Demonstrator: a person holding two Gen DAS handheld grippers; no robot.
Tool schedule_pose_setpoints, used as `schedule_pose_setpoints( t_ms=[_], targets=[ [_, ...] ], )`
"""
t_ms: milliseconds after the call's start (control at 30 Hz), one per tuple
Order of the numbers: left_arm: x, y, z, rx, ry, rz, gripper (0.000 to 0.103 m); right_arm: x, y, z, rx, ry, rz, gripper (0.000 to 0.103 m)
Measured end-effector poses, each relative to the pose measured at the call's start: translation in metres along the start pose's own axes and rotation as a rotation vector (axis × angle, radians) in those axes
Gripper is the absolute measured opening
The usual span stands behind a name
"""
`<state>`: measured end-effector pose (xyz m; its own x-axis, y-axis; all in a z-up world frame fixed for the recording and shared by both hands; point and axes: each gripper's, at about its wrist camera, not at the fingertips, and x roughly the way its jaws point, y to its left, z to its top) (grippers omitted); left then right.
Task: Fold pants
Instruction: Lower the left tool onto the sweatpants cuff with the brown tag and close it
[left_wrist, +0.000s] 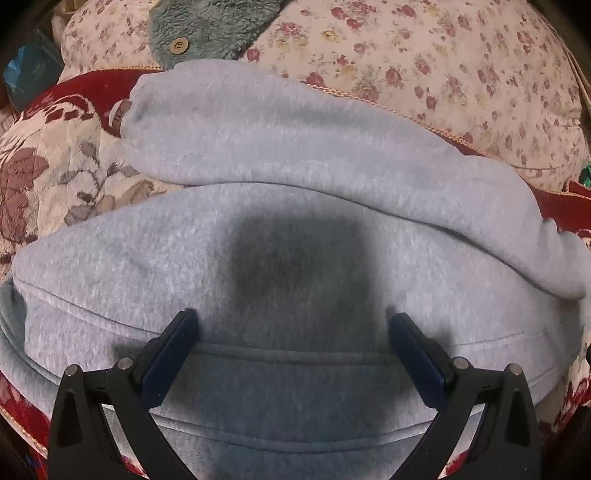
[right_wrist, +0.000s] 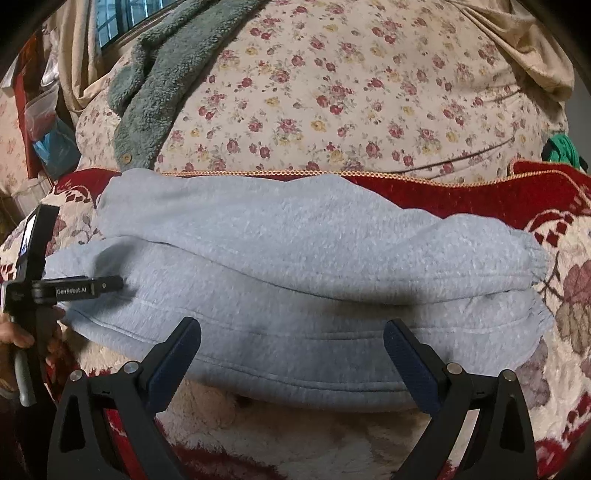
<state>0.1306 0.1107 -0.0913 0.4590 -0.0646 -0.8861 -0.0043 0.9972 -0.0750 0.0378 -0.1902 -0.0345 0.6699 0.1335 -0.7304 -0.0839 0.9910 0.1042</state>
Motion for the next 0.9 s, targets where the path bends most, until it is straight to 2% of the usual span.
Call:
schedule_pose_setpoints(
  t_ms=[233,367,467,600,700,900],
  targets=[
    [0.000,-0.005,-0.006,0.044,-0.018,0.024,0.103,-0.001,0.003,0.000,-0.009,-0.003,0.005,0.101],
    [-0.006,0.000,0.003,0.049,0.048,-0.022,0.103,0.001,0.003,0.002,-0.008,0.002,0.015,0.101],
    [-0.029,0.025,0.015,-0.052,0.005,-0.067,0.102,0.003,-0.001,0.005,-0.010,0.002,0.009,0.101],
    [-0.054,0.063,0.042,-0.106,-0.064,-0.038,0.102,0.008,-0.008,0.010,0.002,0.006,-0.003,0.101],
    [-0.051,0.092,0.062,-0.183,-0.062,-0.067,0.102,0.012,-0.014,0.015,0.029,0.006,0.014,0.101],
    [-0.018,0.140,0.091,-0.346,0.010,-0.104,0.102,0.023,-0.018,0.021,0.045,0.012,0.007,0.101]
  ],
)
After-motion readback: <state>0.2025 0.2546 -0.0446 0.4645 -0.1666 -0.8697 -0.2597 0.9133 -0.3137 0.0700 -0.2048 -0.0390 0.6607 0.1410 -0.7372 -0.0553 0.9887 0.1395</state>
